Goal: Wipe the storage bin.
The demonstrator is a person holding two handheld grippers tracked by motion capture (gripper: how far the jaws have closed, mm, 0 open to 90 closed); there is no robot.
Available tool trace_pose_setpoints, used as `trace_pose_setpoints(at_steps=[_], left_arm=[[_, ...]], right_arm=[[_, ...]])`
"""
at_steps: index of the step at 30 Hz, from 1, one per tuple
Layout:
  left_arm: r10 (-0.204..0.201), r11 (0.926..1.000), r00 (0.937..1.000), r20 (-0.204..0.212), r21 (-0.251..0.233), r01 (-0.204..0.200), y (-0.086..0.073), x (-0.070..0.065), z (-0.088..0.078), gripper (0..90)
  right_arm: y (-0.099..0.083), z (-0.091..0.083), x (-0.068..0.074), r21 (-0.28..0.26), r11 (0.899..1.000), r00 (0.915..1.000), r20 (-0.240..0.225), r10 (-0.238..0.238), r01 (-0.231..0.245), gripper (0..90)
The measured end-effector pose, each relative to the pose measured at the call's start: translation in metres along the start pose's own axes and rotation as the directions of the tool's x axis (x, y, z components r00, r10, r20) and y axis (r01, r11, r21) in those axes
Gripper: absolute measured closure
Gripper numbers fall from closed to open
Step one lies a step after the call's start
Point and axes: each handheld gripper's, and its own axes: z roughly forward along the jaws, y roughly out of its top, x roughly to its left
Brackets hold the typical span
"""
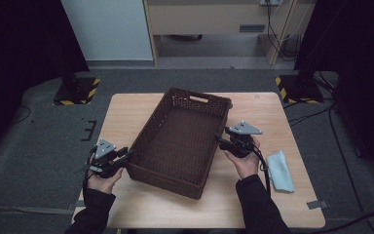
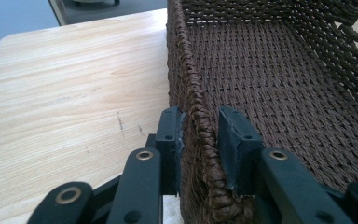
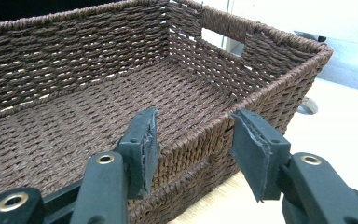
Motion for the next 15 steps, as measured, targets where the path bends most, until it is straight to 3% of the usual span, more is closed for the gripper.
trace_pose_setpoints(at_steps=[8, 15], left_arm=[[-0.039, 0.9993, 0.9984, -0.041, -0.002, 0.038, 0.004, 0.014, 0.007, 70.6], [-0.025, 0.9995, 0.9992, -0.030, -0.020, 0.025, 0.000, 0.014, -0.001, 63.5]], right_arm=[[0.001, 0.004, -0.004, -0.024, 1.000, 0.9997, 0.016, 0.019, -0.018, 48.2], [0.000, 0.006, -0.005, -0.010, 0.999, 0.9993, 0.013, 0.034, -0.034, 48.4]])
